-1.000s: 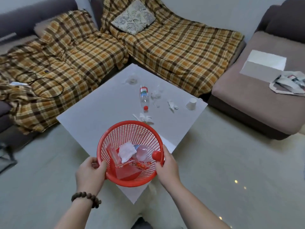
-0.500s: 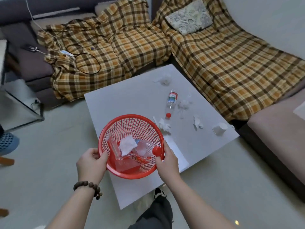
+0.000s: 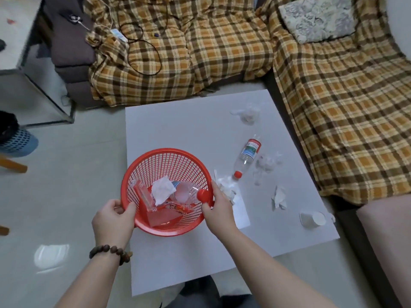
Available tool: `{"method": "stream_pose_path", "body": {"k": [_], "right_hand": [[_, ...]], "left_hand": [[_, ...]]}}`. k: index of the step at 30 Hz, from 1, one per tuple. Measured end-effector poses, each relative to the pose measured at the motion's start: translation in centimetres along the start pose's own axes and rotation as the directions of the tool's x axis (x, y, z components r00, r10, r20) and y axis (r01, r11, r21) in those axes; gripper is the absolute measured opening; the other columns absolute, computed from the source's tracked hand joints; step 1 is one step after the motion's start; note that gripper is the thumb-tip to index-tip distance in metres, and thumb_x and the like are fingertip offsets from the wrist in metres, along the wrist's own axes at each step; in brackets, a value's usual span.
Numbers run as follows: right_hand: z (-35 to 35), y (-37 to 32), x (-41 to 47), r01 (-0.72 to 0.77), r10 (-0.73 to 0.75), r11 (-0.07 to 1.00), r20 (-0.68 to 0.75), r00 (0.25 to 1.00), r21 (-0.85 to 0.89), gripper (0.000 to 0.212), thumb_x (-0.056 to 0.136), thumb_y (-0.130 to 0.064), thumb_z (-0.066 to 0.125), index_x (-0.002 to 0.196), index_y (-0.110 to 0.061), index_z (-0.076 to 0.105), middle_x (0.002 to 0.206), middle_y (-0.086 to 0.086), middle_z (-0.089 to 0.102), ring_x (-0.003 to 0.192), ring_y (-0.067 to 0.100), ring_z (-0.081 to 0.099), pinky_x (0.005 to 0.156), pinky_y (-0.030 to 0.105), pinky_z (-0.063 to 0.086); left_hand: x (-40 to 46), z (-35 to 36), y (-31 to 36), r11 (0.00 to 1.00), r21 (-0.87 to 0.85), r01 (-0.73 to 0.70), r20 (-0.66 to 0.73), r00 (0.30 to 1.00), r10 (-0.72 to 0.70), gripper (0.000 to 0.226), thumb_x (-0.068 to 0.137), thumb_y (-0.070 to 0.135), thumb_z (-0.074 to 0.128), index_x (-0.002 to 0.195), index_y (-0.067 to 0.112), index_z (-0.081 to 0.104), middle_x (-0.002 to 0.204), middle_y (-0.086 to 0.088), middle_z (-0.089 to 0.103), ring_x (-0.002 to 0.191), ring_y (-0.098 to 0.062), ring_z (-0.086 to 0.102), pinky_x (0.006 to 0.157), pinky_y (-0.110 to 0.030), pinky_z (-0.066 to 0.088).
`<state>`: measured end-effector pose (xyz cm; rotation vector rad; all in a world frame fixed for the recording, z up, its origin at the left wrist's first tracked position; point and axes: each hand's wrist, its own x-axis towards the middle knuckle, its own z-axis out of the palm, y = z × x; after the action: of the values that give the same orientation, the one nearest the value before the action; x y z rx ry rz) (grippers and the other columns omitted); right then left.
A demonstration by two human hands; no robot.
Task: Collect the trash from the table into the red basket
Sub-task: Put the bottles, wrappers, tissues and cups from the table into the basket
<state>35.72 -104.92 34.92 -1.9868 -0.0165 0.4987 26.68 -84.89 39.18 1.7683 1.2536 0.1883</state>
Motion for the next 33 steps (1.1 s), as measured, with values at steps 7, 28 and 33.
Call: {"method": "stream_pose_path", "body": {"k": [7, 28, 33], "right_hand": [[-0.7, 5.5, 5.3, -0.068, 0.080, 0.993, 0.122, 0.989, -0.100, 0.058, 0.086, -0.051, 0.055, 0.137, -0.026, 0.043, 0.135, -0.001, 0.046, 0.113, 0.013, 0.053, 0.098, 0.033, 0.045], [-4.3, 15.3, 17.6, 0.165, 0.011, 0.802, 0.291, 0.957, -0.574, 0.017, 0.081, -0.004, 0.053, 0.092, -0.009, 0.064, 0.095, 0.009, 0.056, 0.092, 0.030, 0.052, 0.067, 0.032, 0.040], [-6.5, 10.0, 15.3, 0.232, -0.174, 0.916, 0.198, 0.965, -0.327, 0.017, 0.083, -0.011, 0.062, 0.097, -0.019, 0.068, 0.098, -0.002, 0.061, 0.086, 0.012, 0.052, 0.072, 0.015, 0.036]], "left_hand": [[0.1, -0.2, -2.6, 0.989, 0.030, 0.146, -0.149, 0.979, -0.140, 0.013, 0.068, 0.037, 0.063, 0.072, 0.025, 0.063, 0.073, -0.001, 0.073, 0.068, -0.029, 0.072, 0.074, -0.051, 0.059], [-2.6, 4.5, -4.9, 0.956, 0.141, 0.257, -0.357, 0.914, -0.193, 0.030, 0.065, 0.057, 0.058, 0.076, 0.030, 0.064, 0.075, 0.004, 0.071, 0.072, -0.024, 0.071, 0.073, -0.046, 0.058], [-2.3, 5.7, -2.5, 0.973, 0.155, 0.172, -0.347, 0.931, -0.110, 0.013, 0.082, 0.027, 0.069, 0.078, 0.017, 0.062, 0.078, -0.010, 0.069, 0.078, -0.033, 0.067, 0.075, -0.044, 0.054]]}}
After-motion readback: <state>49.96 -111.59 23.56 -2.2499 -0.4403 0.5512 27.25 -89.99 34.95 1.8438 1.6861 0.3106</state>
